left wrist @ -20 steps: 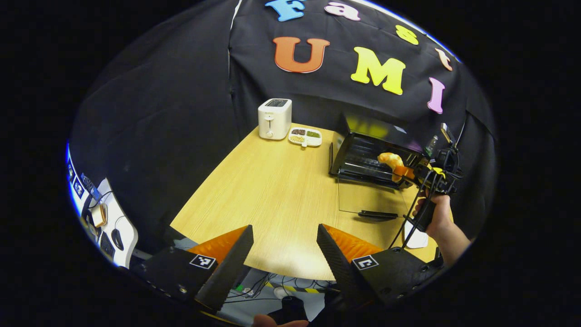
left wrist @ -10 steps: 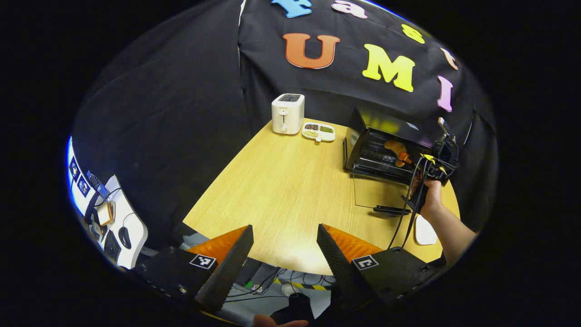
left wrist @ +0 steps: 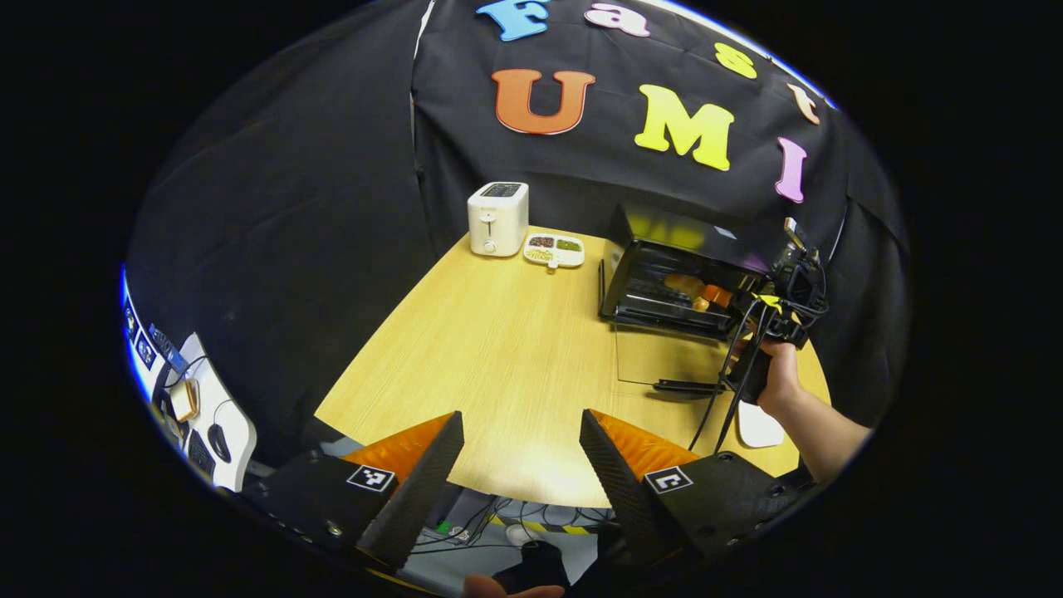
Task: Open the electric oven with the left hand, put the food in, and close the electric oven.
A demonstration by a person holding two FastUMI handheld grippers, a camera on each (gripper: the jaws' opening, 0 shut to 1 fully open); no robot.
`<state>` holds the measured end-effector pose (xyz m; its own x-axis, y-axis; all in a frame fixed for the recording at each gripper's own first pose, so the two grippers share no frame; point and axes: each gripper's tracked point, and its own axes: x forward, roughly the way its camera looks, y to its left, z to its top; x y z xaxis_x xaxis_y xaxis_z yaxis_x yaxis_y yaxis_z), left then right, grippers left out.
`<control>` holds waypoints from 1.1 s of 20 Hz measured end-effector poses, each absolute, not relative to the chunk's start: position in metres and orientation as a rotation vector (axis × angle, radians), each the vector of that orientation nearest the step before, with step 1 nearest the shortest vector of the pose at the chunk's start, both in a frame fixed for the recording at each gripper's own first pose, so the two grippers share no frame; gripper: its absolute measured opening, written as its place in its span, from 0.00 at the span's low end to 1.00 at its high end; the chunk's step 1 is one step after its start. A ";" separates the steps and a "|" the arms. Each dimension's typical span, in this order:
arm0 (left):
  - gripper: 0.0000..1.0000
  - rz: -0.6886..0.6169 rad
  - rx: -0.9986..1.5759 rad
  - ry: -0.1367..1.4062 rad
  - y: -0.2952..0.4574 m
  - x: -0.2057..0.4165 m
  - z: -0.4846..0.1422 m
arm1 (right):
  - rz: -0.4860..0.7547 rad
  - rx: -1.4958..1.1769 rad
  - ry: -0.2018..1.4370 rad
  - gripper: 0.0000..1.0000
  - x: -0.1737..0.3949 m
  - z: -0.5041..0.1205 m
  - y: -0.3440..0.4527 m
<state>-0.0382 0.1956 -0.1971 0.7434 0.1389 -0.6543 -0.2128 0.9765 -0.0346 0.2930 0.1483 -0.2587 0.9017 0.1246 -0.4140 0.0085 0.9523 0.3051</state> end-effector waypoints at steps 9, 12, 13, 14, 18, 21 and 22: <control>0.93 0.093 -0.135 0.644 0.146 -0.024 -0.188 | 0.114 0.144 0.389 0.91 0.181 -0.185 0.119; 0.94 0.040 -0.139 0.628 0.123 -0.013 -0.190 | 0.102 0.102 0.353 0.91 0.146 -0.147 0.096; 0.94 0.023 -0.139 0.627 0.115 -0.010 -0.193 | 0.094 0.095 0.339 0.93 0.136 -0.136 0.088; 0.94 0.004 -0.141 0.627 0.107 -0.006 -0.195 | 0.087 0.086 0.327 0.96 0.126 -0.126 0.080; 0.94 -0.065 -0.147 0.624 0.075 0.009 -0.205 | 0.044 0.058 0.292 0.98 0.092 -0.096 0.045; 0.93 -0.108 -0.153 0.621 0.053 0.020 -0.215 | 0.009 0.037 0.292 0.98 0.070 -0.090 0.022; 0.93 -0.121 -0.159 0.625 0.047 0.023 -0.220 | -0.001 0.030 0.299 0.98 0.064 -0.092 0.016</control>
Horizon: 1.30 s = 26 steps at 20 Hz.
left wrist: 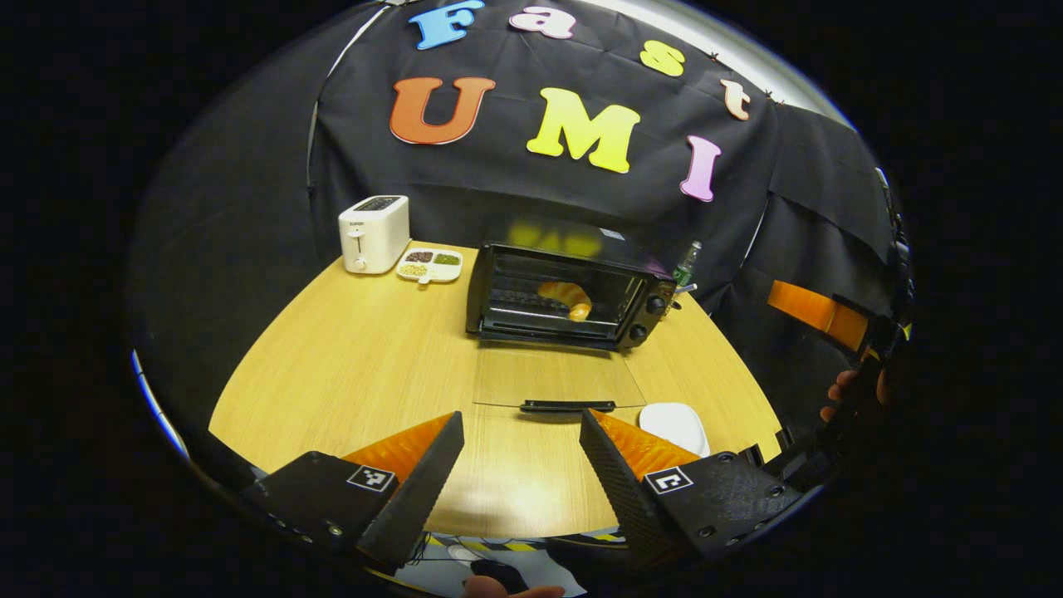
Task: Open the electric oven with the left hand, put the food in, and close the electric oven.
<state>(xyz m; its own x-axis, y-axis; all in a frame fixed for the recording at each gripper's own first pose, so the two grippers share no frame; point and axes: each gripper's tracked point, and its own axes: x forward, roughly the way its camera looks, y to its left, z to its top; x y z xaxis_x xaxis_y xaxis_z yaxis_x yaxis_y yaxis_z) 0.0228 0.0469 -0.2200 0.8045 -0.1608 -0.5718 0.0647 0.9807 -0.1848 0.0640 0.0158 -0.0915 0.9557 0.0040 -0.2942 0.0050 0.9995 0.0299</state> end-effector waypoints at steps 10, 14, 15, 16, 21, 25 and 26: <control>0.94 -0.192 -0.177 0.700 0.000 0.050 -0.282 | -0.098 0.043 0.351 0.98 0.020 -0.104 -0.030; 0.94 -0.218 -0.173 0.742 -0.022 0.067 -0.319 | -0.143 0.042 0.378 0.98 0.006 -0.111 -0.049; 0.95 -0.222 -0.174 0.747 -0.026 0.072 -0.327 | -0.154 0.038 0.388 0.98 0.002 -0.114 -0.054; 0.95 -0.224 -0.173 0.752 -0.030 0.075 -0.335 | -0.163 0.034 0.400 0.98 -0.001 -0.116 -0.058; 0.94 -0.190 -0.171 0.783 -0.036 0.091 -0.370 | -0.188 0.021 0.442 0.99 -0.002 -0.123 -0.070; 0.95 -0.167 -0.136 0.808 -0.034 0.097 -0.394 | -0.183 0.035 0.471 0.98 0.005 -0.130 -0.068; 0.94 -0.161 -0.128 0.816 -0.033 0.098 -0.399 | -0.181 0.037 0.474 0.98 0.007 -0.130 -0.067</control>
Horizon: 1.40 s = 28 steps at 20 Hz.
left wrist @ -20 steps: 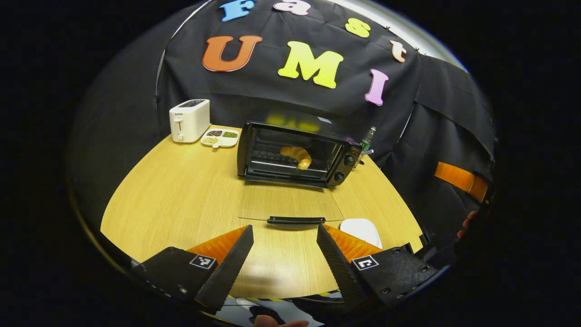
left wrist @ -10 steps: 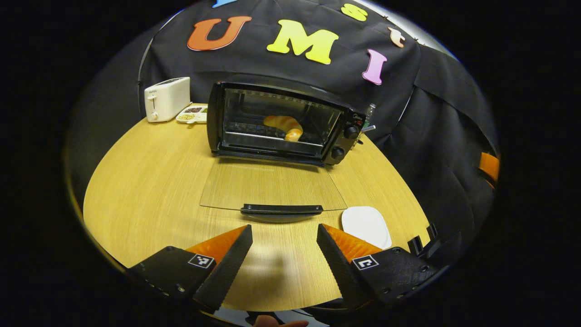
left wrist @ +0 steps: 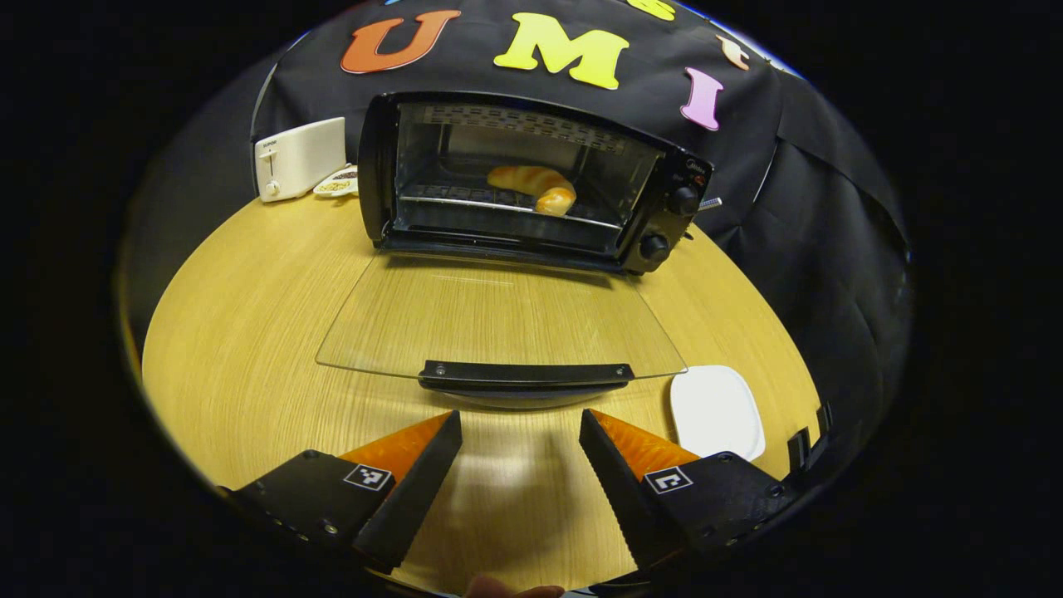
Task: Open the electric oven with the left hand, put the food in, and close the electric oven.
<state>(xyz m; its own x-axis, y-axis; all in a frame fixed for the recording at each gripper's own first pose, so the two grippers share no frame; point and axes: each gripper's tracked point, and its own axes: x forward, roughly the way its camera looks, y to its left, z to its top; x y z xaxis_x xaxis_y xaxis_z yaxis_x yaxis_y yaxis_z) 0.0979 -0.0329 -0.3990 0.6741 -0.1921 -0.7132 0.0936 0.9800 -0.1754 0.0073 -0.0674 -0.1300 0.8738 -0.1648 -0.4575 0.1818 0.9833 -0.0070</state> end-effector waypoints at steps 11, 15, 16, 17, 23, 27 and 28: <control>0.93 -0.160 -0.070 0.782 -0.035 0.115 -0.402 | -0.154 0.030 0.475 0.99 0.021 -0.129 -0.063; 0.94 -0.181 -0.071 0.699 -0.036 0.125 -0.361 | -0.141 0.045 0.470 0.99 0.024 -0.130 -0.058; 0.94 -0.185 -0.074 0.665 -0.036 0.131 -0.345 | -0.137 0.049 0.466 0.99 0.025 -0.128 -0.057; 0.96 -0.185 -0.074 0.630 -0.036 0.141 -0.329 | -0.135 0.054 0.460 0.99 0.027 -0.127 -0.056; 0.94 -0.161 -0.096 0.465 -0.031 0.210 -0.236 | -0.100 0.072 0.403 0.99 0.047 -0.106 -0.052; 0.94 -0.141 -0.119 0.348 -0.032 0.230 -0.168 | -0.062 0.050 0.332 0.99 0.079 -0.079 -0.063; 0.94 -0.137 -0.119 0.322 -0.032 0.231 -0.151 | -0.045 0.041 0.309 0.99 0.089 -0.069 -0.064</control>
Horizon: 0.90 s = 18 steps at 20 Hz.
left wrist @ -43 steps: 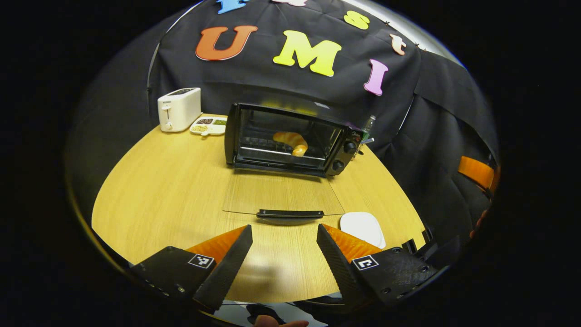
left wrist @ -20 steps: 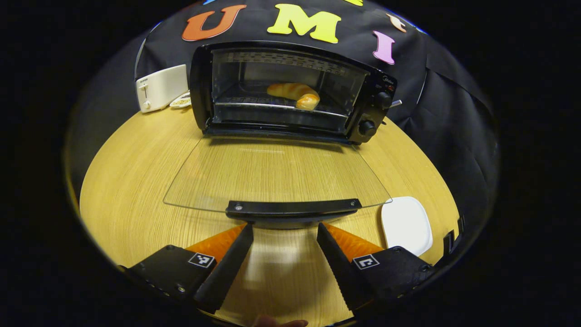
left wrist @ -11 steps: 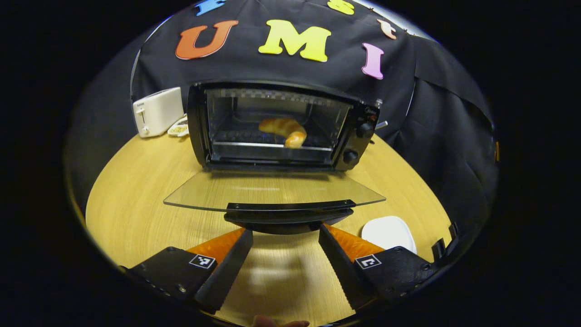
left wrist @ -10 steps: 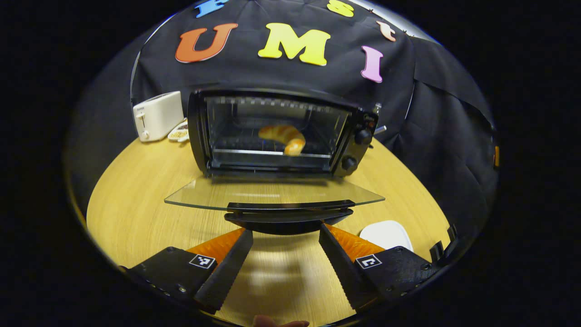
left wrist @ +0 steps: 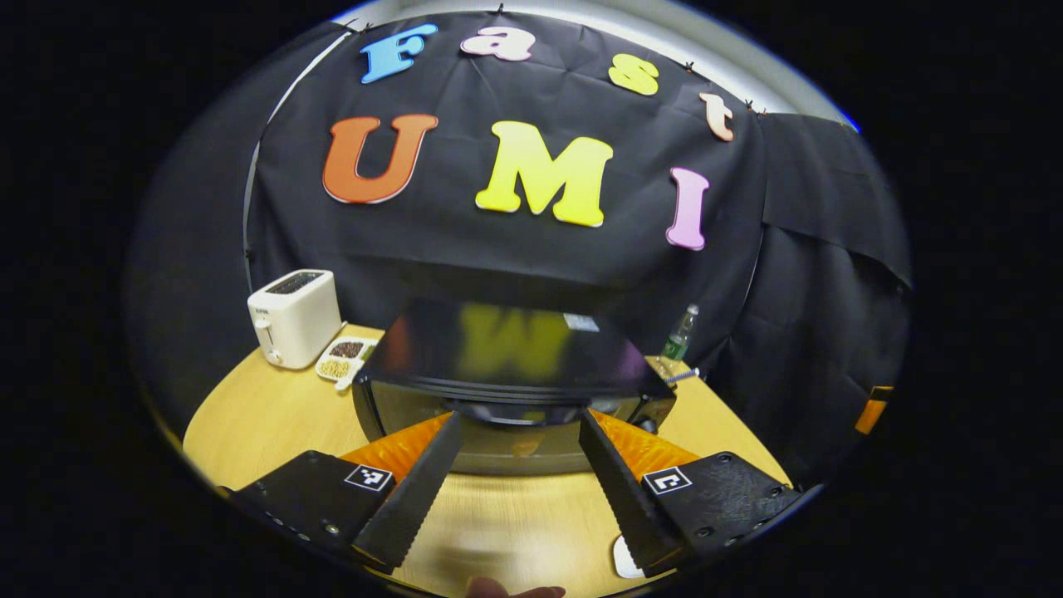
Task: Open the electric oven with the left hand, put the food in, and close the electric oven.
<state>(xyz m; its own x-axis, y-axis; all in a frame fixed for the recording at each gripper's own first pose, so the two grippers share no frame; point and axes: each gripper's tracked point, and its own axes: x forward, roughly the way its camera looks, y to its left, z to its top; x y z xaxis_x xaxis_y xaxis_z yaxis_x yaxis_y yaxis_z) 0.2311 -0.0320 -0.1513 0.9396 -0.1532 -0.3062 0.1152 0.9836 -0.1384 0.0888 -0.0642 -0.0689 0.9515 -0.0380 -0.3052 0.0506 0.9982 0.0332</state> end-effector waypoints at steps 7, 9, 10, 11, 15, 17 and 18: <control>0.94 -0.075 -0.146 0.142 -0.031 0.202 -0.045 | 0.135 0.000 0.131 0.98 0.136 -0.004 -0.039; 0.94 -0.059 -0.141 0.111 -0.022 0.179 -0.025 | 0.152 0.002 0.122 0.98 0.135 -0.004 -0.032; 0.94 -0.054 -0.134 0.101 -0.018 0.170 -0.018 | 0.159 0.017 0.116 0.98 0.130 -0.001 -0.026; 0.94 -0.048 -0.122 0.096 -0.012 0.157 -0.014 | 0.161 0.033 0.107 0.98 0.122 0.002 -0.020; 0.94 -0.026 -0.113 0.105 0.011 0.099 -0.007 | 0.157 0.071 0.090 0.97 0.079 0.012 0.000; 0.94 -0.027 -0.124 0.107 0.016 0.069 -0.005 | 0.134 0.066 0.076 0.97 0.056 0.015 0.003; 0.94 -0.032 -0.131 0.105 0.017 0.054 -0.004 | 0.121 0.063 0.072 0.97 0.047 0.017 0.005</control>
<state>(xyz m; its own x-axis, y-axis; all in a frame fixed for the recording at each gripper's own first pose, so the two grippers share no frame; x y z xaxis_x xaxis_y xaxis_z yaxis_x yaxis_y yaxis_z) 0.0544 0.0170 -0.0043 0.9940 -0.0390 -0.1026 0.0252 0.9909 -0.1325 0.0466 0.0051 0.0172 0.9900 0.1230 -0.0683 -0.1185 0.9907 0.0671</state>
